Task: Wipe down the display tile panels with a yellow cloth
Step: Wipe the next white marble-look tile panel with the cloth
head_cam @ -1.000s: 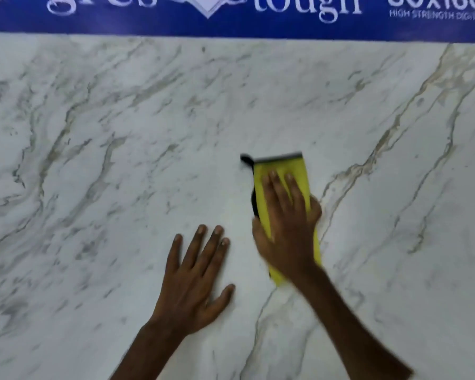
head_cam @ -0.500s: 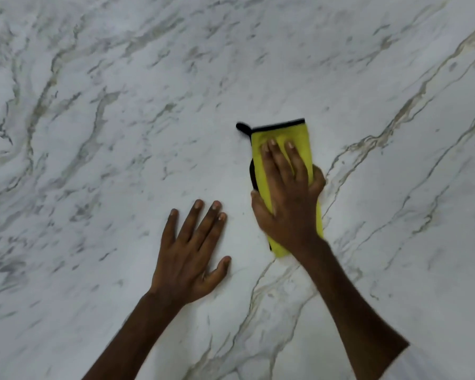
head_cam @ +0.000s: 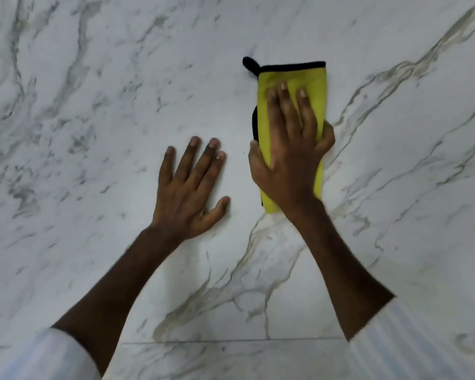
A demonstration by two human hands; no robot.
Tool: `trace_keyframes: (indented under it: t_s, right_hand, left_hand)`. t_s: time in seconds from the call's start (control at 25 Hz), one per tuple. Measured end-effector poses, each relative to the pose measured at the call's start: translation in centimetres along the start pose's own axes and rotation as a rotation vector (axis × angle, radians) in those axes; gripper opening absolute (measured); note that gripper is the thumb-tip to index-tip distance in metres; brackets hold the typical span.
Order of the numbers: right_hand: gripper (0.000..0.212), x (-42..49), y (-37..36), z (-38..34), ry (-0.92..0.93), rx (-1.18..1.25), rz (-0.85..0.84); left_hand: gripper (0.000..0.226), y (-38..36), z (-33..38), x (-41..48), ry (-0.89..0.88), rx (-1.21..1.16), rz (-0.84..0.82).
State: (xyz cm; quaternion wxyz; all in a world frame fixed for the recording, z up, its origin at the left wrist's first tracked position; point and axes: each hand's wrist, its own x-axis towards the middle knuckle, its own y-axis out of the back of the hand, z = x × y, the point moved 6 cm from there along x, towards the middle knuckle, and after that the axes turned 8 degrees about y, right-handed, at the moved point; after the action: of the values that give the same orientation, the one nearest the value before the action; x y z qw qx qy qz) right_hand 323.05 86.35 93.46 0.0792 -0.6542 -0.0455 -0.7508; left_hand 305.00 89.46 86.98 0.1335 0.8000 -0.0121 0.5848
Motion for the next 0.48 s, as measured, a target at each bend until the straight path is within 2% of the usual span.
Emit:
trace_keyframes:
  t_s: [0.12, 0.24, 0.32, 0.36, 0.48]
  right_hand:
    - [0.073, -6.3, 0.0, -1.2, 0.057, 0.027, -0.022]
    - [0.076, -18.9, -0.2, -3.5, 0.082, 0.011, -0.132]
    - [0.081, -23.6, 0.1, -5.4, 0.105, -0.002, -0.204]
    - [0.082, -23.8, 0.1, -6.0, 0.119, 0.024, -0.228]
    - [0.074, -17.9, 0.1, -5.9, 0.142, 0.073, -0.145]
  left_hand:
    - [0.076, -0.2, 0.0, -4.0, -0.011, -0.047, -0.062]
    - [0.077, -1.3, -0.5, -10.9, -0.053, -0.015, -0.101]
    - [0.076, -1.9, -0.9, -12.9, -0.049, 0.007, -0.088]
    - [0.076, -2.1, -0.8, -13.1, -0.037, 0.006, -0.073]
    - [0.075, -2.5, -0.7, -13.5, -0.027, -0.012, -0.051]
